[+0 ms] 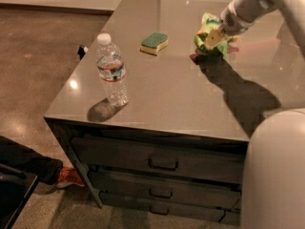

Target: Pick green rice chip bag

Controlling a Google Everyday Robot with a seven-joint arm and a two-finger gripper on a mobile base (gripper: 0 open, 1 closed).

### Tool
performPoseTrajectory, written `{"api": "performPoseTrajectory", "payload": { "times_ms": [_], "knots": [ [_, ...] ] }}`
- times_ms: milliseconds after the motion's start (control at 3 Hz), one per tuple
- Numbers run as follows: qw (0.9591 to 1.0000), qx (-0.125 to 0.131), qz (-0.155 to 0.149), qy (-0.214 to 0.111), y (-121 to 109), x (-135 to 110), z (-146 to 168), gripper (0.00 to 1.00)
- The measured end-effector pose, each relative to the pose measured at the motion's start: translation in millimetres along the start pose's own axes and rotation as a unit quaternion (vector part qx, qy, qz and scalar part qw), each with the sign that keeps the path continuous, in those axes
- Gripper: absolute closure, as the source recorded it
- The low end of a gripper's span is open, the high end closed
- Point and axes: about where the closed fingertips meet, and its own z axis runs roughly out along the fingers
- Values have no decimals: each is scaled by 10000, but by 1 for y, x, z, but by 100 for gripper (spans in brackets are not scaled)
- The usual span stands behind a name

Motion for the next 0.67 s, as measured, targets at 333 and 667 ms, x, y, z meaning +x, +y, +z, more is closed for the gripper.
{"api": "performPoseTrajectory", "payload": {
  "times_ms": [333,667],
  "knots": [
    [9986,230,-327,-343,9,-13,-65,100],
    [9986,230,-327,-343,9,-13,-65,100]
  ]
}}
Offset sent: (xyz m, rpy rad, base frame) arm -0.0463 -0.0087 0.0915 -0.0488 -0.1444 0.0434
